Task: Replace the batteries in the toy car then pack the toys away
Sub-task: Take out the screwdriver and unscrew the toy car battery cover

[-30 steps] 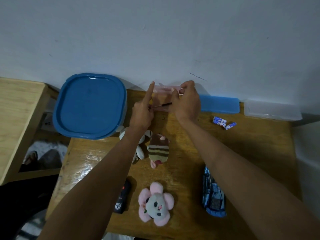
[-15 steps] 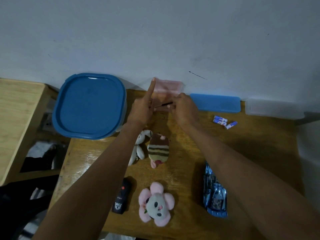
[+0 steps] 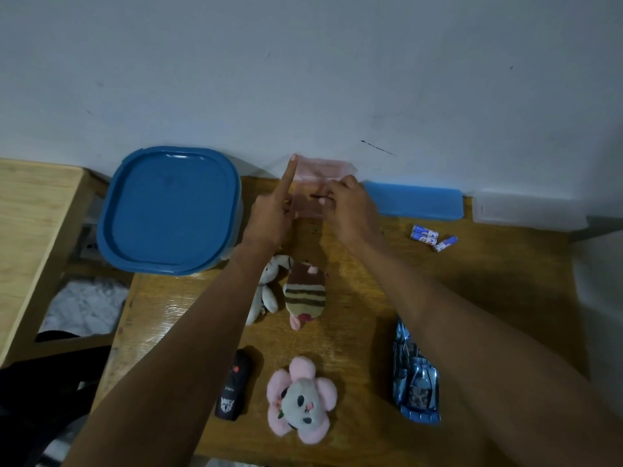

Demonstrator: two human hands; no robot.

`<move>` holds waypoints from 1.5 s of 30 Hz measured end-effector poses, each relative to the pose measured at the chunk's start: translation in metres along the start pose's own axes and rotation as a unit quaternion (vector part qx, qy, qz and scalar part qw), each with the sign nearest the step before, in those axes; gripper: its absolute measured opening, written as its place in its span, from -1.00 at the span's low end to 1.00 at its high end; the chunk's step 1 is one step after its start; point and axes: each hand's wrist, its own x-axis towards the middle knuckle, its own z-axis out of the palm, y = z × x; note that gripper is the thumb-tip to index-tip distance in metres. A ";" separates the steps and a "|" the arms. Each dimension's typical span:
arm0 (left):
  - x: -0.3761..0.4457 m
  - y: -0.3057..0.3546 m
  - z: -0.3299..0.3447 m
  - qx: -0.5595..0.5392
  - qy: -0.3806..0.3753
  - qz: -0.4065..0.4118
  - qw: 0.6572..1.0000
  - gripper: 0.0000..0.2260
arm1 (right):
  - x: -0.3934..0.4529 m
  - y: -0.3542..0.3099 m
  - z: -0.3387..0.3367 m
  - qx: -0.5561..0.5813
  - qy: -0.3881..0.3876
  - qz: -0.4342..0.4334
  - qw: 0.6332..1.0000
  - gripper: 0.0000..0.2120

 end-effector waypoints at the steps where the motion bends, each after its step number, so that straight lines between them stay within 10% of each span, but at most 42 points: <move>1: -0.001 0.000 0.000 0.000 0.003 0.005 1.000 -0.05 | -0.002 0.002 -0.003 0.034 0.023 -0.006 0.999 -0.83; 7: -0.003 0.001 -0.002 -0.003 0.010 0.006 1.000 -0.08 | 0.000 0.011 -0.015 0.169 0.142 0.014 0.975 -0.75; 35: -0.012 0.020 -0.004 0.101 -0.018 -0.010 0.995 -0.63 | -0.029 0.008 -0.012 0.046 0.000 0.066 0.997 -0.89; 45: -0.063 0.084 -0.016 0.082 0.013 0.037 0.996 -0.72 | -0.082 0.003 -0.083 0.145 0.083 0.093 0.982 -0.94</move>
